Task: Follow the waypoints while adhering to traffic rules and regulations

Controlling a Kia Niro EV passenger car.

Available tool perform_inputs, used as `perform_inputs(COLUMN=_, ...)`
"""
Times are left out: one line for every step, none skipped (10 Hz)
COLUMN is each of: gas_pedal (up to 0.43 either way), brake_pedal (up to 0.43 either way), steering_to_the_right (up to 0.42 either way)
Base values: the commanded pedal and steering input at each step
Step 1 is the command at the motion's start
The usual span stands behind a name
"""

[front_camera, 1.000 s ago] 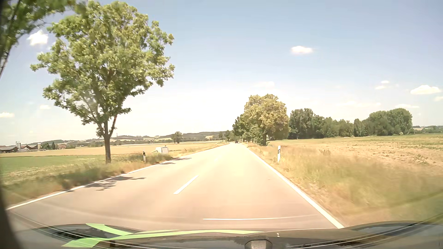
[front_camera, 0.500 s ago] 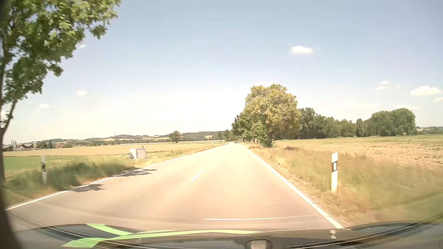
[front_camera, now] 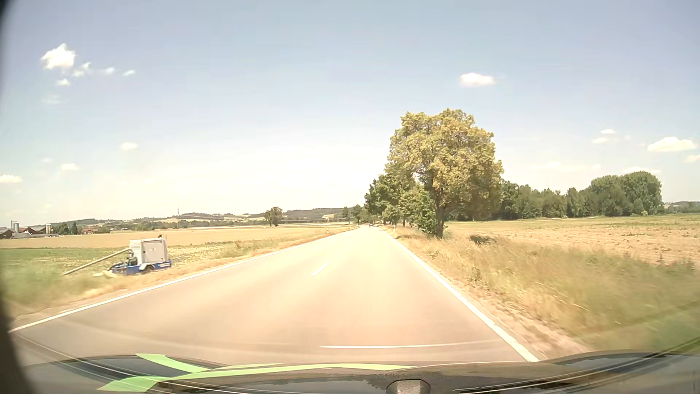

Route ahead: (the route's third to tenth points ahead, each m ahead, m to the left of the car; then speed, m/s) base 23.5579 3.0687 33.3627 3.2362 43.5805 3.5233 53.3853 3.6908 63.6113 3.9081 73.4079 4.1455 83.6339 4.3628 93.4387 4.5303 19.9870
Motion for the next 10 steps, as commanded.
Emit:
perform_inputs(gas_pedal=0.228, brake_pedal=0.0, steering_to_the_right=-0.001)
perform_inputs(gas_pedal=0.197, brake_pedal=0.0, steering_to_the_right=-0.001)
perform_inputs(gas_pedal=0.197, brake_pedal=0.0, steering_to_the_right=-0.001)
perform_inputs(gas_pedal=0.197, brake_pedal=0.0, steering_to_the_right=-0.001)
perform_inputs(gas_pedal=0.22, brake_pedal=0.0, steering_to_the_right=-0.001)
perform_inputs(gas_pedal=0.24, brake_pedal=0.0, steering_to_the_right=-0.001)
perform_inputs(gas_pedal=0.248, brake_pedal=0.0, steering_to_the_right=-0.001)
perform_inputs(gas_pedal=0.248, brake_pedal=0.0, steering_to_the_right=-0.001)
perform_inputs(gas_pedal=0.26, brake_pedal=0.0, steering_to_the_right=-0.001)
perform_inputs(gas_pedal=0.26, brake_pedal=0.0, steering_to_the_right=-0.001)
